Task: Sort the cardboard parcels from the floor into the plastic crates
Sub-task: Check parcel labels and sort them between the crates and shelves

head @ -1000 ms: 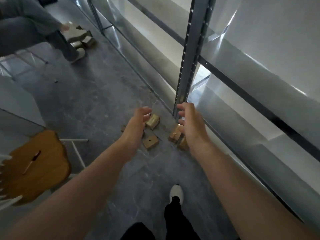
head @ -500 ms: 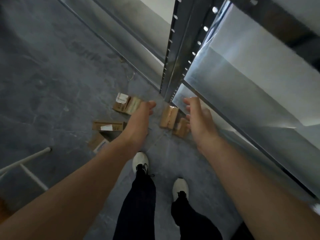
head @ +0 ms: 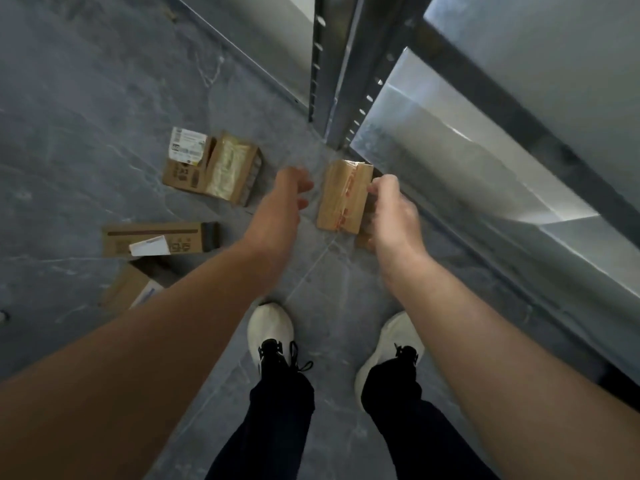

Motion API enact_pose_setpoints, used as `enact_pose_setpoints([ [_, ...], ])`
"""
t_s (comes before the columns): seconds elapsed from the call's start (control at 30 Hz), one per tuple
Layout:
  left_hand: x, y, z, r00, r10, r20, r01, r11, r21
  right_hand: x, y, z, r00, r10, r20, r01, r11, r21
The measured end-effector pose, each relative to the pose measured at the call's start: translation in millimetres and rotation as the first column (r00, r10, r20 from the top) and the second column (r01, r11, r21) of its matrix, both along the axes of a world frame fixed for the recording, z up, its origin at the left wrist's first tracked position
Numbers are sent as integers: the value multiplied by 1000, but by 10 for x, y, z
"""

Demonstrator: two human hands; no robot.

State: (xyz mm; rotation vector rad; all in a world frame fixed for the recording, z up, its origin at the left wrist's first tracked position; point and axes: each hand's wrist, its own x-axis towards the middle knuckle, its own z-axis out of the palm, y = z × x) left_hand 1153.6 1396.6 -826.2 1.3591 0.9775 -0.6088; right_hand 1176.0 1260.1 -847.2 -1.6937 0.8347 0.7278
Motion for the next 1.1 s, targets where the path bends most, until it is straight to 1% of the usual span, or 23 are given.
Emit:
enact_pose_setpoints([
  [0.07,80,-93,-349,1000,-25,2,25,1000,-3,30,-70,-405,999,-8,31,10,998,-60],
  [0.13,195,-174,-708,999,-34,0,34,999,4,62,-147,-826,995,48,87,-35,989,-145],
  [0.17,258,-203,-879,999,-34,-9,35,999,13,90,-140,-953,995,54,85,-40,986,-159],
  [0.27,389,-254,-1347,999,-38,-24,39,998,56,164,-114,-1250,998,61,23,-58,991,-124],
  [0.33,425,-297,-1555,998,-62,-19,64,996,63,209,-157,-1487,998,49,31,-47,997,-56],
  [0.43,438,-344,-1755,997,-78,4,78,996,31,249,-129,-1668,999,31,21,-31,1000,-6],
  [0.53,357,-359,-1864,1000,-27,3,27,999,-42,205,-112,-1788,1000,2,19,-3,999,40],
  [0.6,302,-387,-1830,999,25,-31,-26,999,-40,155,-136,-1759,1000,-27,4,27,998,51],
  [0.67,215,-372,-1744,998,40,-47,-41,999,-25,77,-174,-1634,1000,-17,10,17,998,63],
  [0.8,46,-317,-1291,989,109,-98,-114,993,-38,-103,-186,-1226,999,-22,46,19,998,65],
  [0.87,-9,-322,-1061,989,128,-74,-131,991,-33,-185,-183,-1023,997,-56,52,54,997,51],
  [0.97,-58,-373,-640,980,193,-46,-195,981,-23,-223,-204,-632,991,-122,56,116,989,97],
  [1.03,-81,-368,-467,974,225,-38,-225,974,-14,-219,-236,-410,990,-130,53,122,984,131],
  [1.1,-123,-346,-218,967,254,-38,-254,967,-9,-247,-328,-195,992,-106,73,95,984,148],
])
